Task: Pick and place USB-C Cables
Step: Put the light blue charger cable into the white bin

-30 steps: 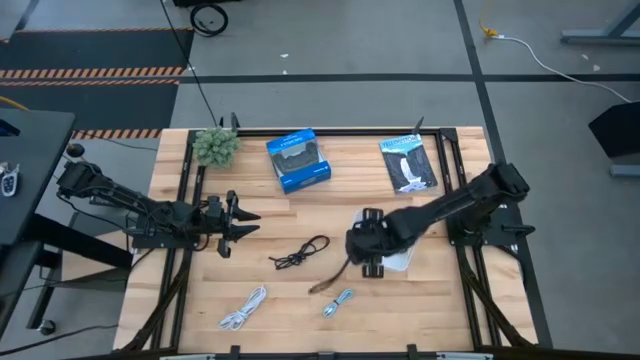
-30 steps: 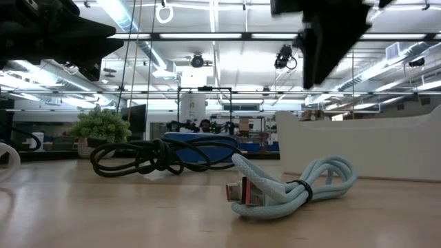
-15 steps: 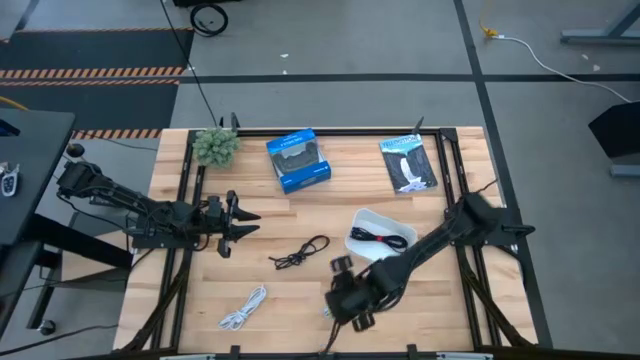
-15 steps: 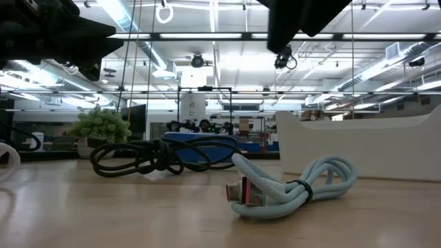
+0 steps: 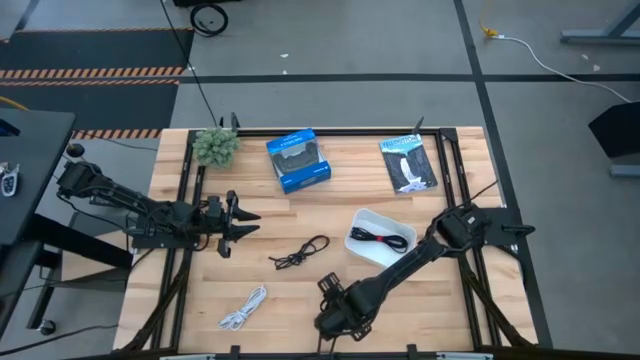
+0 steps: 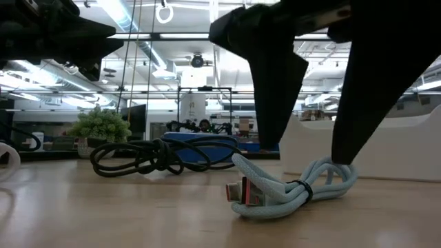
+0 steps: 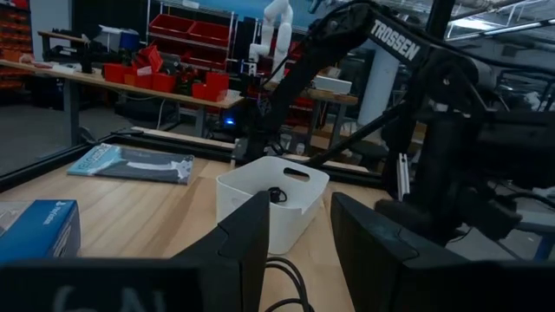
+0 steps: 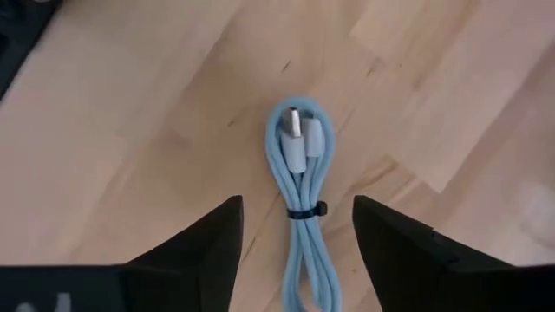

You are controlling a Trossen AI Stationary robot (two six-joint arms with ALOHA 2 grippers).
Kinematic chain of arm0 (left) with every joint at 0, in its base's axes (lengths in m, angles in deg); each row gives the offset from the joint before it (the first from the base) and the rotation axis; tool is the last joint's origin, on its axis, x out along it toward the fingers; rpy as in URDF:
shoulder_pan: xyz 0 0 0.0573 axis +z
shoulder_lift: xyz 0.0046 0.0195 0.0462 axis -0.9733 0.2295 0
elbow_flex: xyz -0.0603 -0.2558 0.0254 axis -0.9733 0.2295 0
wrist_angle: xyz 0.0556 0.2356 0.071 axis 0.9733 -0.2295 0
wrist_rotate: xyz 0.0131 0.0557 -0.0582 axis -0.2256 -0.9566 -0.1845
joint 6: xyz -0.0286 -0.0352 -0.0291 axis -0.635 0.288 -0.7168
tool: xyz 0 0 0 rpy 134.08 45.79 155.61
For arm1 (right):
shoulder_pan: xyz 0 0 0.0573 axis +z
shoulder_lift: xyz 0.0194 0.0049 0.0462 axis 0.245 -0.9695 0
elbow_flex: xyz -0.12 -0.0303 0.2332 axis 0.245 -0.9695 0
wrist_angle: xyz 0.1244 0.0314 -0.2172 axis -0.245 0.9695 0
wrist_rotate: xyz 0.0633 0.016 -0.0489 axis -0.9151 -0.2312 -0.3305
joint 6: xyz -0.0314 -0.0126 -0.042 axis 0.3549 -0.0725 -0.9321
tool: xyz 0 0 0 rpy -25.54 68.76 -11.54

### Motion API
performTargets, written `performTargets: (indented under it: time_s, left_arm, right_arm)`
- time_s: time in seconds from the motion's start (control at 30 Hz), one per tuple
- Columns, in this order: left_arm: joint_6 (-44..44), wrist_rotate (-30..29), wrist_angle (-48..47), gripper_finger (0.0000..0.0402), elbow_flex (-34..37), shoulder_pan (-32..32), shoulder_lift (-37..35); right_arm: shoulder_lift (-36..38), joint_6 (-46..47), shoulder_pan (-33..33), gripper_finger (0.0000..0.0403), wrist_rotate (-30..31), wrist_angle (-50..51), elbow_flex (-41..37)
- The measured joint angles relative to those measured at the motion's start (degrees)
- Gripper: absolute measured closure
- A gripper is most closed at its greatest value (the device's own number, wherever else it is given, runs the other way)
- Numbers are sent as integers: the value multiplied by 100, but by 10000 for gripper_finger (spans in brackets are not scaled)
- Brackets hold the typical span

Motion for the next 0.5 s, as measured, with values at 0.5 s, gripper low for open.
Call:
performTargets:
  time_s: [0.5]
  left_arm:
    - [0, -1, 7, 269, 2, 2, 0]
  right_arm:
    - [-76, -186, -29, 217, 122, -290, -429]
